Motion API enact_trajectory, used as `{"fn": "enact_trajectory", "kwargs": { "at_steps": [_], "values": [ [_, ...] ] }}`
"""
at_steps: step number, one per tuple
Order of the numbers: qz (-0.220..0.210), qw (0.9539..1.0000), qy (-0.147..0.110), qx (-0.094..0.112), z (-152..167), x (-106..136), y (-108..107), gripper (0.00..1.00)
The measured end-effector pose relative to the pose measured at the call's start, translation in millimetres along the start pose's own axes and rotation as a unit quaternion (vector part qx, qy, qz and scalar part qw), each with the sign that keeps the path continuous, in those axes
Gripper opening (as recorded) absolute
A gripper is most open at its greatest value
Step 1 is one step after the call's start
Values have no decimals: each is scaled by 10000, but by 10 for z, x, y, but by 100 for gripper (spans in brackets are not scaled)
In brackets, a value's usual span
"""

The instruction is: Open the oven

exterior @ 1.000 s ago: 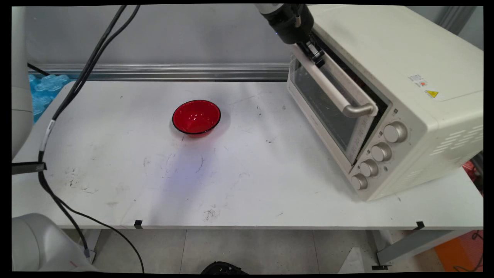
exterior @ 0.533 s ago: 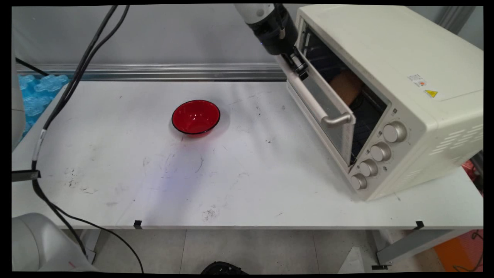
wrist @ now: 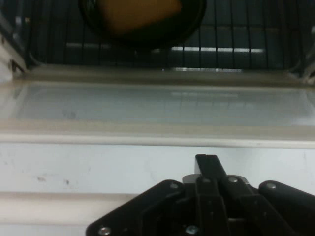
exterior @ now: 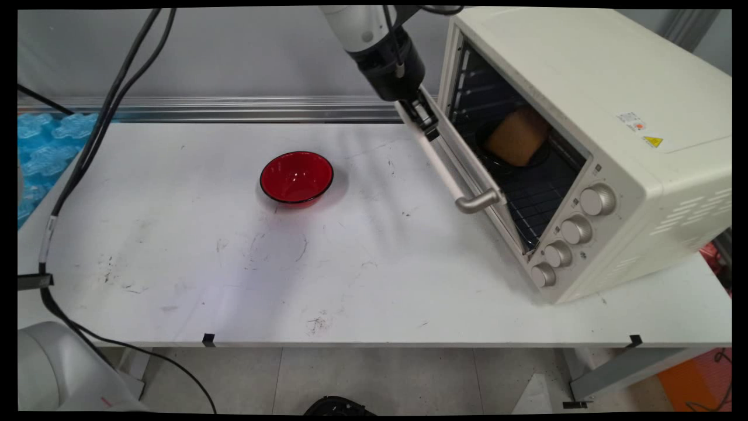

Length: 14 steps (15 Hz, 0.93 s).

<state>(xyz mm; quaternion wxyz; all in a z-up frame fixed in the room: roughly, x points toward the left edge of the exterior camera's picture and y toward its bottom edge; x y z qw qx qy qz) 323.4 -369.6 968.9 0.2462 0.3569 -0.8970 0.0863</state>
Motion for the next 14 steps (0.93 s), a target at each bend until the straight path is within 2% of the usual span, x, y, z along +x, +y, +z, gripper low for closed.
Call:
{"fn": "enact_trajectory", "kwargs": {
  "at_steps": [8,14],
  "values": [
    [-79,9995,-314,36,-44,-369,30,0],
    [-64,9994,-337,108,35,-663,0,0]
  ]
}}
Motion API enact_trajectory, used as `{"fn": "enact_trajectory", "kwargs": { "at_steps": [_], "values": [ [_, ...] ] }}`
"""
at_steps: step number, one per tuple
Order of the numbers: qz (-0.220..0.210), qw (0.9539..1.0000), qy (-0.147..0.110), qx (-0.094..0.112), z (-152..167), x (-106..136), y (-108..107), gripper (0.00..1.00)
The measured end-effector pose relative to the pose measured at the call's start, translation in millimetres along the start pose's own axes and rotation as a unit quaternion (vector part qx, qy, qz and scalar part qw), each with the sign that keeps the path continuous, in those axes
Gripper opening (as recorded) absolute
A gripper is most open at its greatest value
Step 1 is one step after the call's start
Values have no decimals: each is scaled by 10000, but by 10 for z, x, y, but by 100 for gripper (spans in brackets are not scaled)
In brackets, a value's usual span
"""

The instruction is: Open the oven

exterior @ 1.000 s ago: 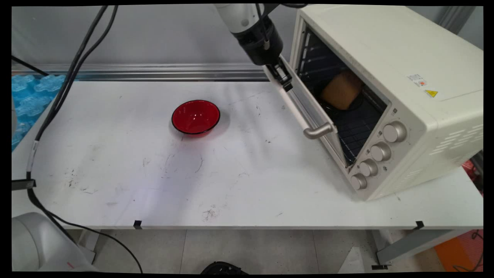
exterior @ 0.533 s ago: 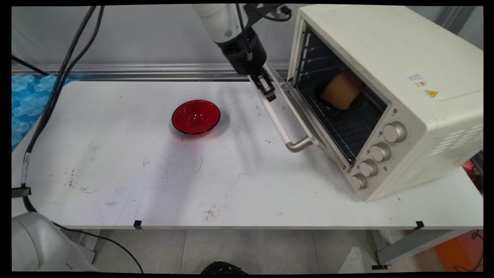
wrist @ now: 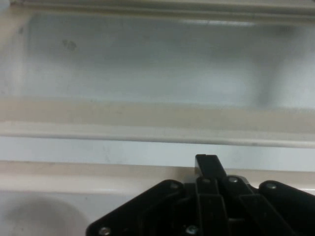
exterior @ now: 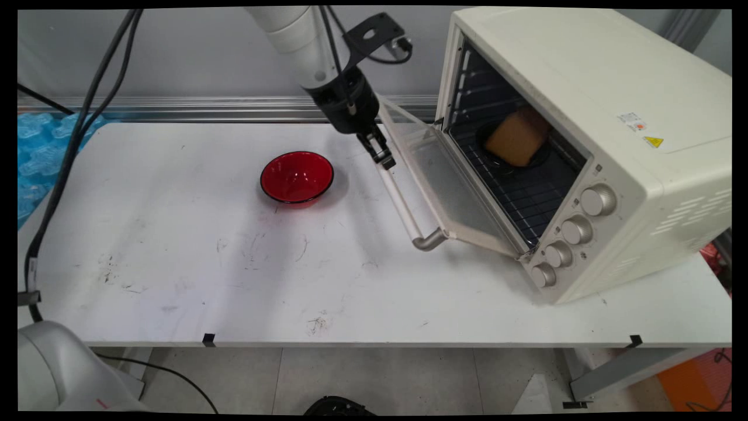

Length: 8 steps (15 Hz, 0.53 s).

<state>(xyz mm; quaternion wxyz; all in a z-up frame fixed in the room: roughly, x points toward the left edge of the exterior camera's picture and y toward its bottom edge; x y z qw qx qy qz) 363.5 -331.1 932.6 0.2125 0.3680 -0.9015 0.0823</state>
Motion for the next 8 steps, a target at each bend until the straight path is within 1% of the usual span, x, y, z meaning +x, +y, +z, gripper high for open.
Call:
{"fn": "enact_trajectory", "kwargs": {
  "at_steps": [4,8],
  "values": [
    [37,10000,58,45,114,-152,-34,0],
    [127,9997,190,129,284,-328,-96,0]
  ]
}}
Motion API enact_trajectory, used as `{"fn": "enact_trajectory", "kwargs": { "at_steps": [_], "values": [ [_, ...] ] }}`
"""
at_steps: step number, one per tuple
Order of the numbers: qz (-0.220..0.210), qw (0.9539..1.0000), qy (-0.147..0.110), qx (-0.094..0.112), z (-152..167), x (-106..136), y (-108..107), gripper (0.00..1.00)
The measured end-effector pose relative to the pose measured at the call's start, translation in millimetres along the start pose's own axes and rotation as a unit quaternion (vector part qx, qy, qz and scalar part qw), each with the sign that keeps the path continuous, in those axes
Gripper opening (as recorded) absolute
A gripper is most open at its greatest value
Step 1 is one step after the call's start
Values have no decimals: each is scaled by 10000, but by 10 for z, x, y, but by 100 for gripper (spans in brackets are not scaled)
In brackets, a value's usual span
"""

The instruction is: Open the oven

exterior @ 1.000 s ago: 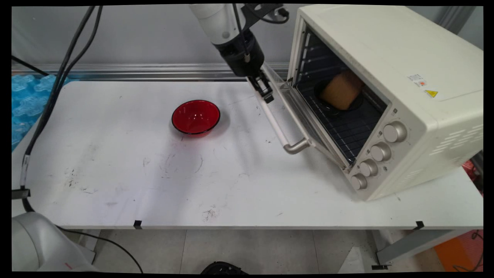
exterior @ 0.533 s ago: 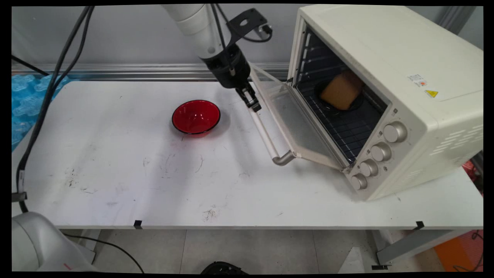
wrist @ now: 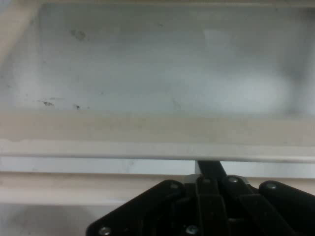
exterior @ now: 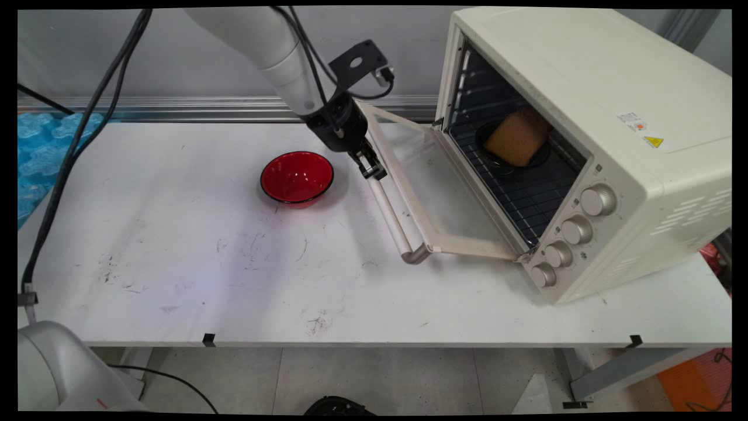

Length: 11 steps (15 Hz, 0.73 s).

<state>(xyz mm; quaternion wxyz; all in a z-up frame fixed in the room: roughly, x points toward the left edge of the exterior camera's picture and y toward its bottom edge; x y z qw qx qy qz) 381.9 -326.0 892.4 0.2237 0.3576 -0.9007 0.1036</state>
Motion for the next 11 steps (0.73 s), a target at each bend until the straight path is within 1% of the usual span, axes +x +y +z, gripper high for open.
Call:
{"fn": "enact_trajectory", "kwargs": {
  "at_steps": [6,11],
  "values": [
    [96,9999,96,87,113,-185,-46,0],
    [137,9997,138,130,110,-334,-34,0]
  ]
}}
